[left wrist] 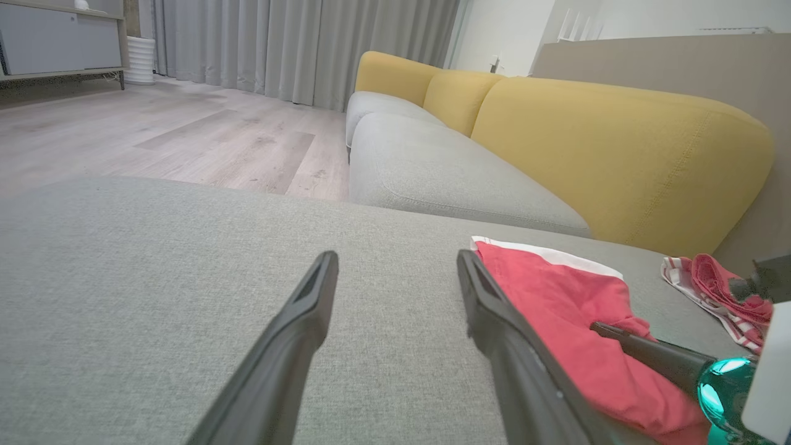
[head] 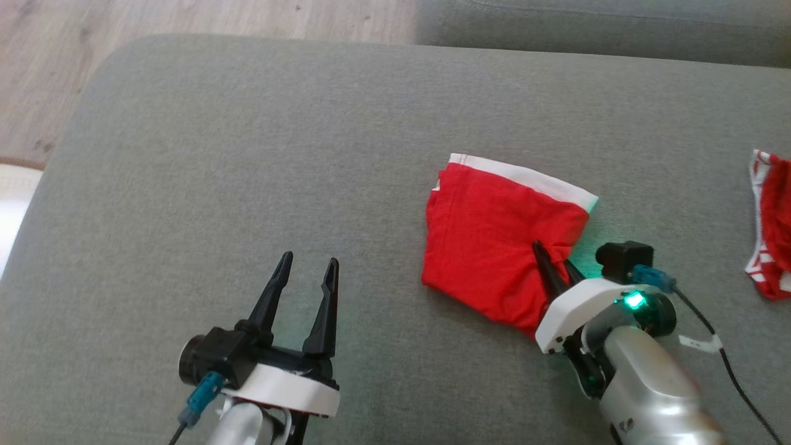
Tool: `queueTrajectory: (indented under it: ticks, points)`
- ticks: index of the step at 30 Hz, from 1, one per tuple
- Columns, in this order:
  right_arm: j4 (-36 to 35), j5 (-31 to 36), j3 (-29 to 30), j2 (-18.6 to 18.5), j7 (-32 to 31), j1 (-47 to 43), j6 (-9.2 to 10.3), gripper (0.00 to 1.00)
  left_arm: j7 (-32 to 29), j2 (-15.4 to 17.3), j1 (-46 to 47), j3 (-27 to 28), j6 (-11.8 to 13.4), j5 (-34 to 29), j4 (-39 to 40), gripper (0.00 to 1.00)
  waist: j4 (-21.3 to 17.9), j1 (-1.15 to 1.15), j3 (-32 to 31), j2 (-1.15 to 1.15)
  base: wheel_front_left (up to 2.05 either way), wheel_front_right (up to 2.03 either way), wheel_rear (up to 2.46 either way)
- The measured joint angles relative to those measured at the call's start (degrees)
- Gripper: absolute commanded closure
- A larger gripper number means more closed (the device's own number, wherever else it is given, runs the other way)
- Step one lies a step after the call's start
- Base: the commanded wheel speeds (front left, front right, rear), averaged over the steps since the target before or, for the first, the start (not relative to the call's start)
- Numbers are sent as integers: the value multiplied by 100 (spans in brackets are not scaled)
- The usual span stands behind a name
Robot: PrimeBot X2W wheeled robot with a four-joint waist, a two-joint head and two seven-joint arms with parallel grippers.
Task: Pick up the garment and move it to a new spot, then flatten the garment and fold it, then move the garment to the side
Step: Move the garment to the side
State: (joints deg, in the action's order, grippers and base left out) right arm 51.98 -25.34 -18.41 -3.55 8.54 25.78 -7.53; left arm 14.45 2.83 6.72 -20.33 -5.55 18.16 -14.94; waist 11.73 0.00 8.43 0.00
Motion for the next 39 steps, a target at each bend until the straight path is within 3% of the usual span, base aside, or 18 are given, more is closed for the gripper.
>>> queueTrajectory:
  ticks: [8, 14, 19, 21, 22, 31, 39]
  points:
    - [213, 1316, -62, -68, 359, 257, 0, 100, 0, 0, -2, 13, -2, 0, 18, 0, -303, 0, -187, 0, 0, 0, 0]
    - [-120, 1931, -494, -720, 353, 444, 0, 100, 0, 0, -15, 58, -1, -25, 31, 0, -600, 0, -348, 0, 0, 0, 0]
    - [-512, 1903, -1068, -1521, 146, 576, 0, 100, 0, 0, -43, 126, -7, -56, 48, 0, -822, 0, -427, 0, 0, 0, 0]
    - [-682, 1761, -1306, -1890, 45, 626, 0, 100, 0, 0, -68, 131, -8, -56, 60, 0, -896, -1, -425, 0, 0, 0, 0]
    - [-842, 1600, -1517, -2293, -34, 695, 0, 100, 0, -1, -94, 126, -9, -56, 60, 0, -951, -1, -394, 0, 0, 0, 0]
    - [-1167, 753, -2145, -3924, -259, 1251, 0, 100, 0, 0, -18, 27, -51, -59, 59, 0, -1003, 0, -19, 0, 0, 0, 0]
    - [-516, 559, -2170, -4509, -301, 1533, 0, 100, 0, -2, 215, 15, -53, -200, 37, 0, -784, 0, 428, 0, 0, 0, 0]
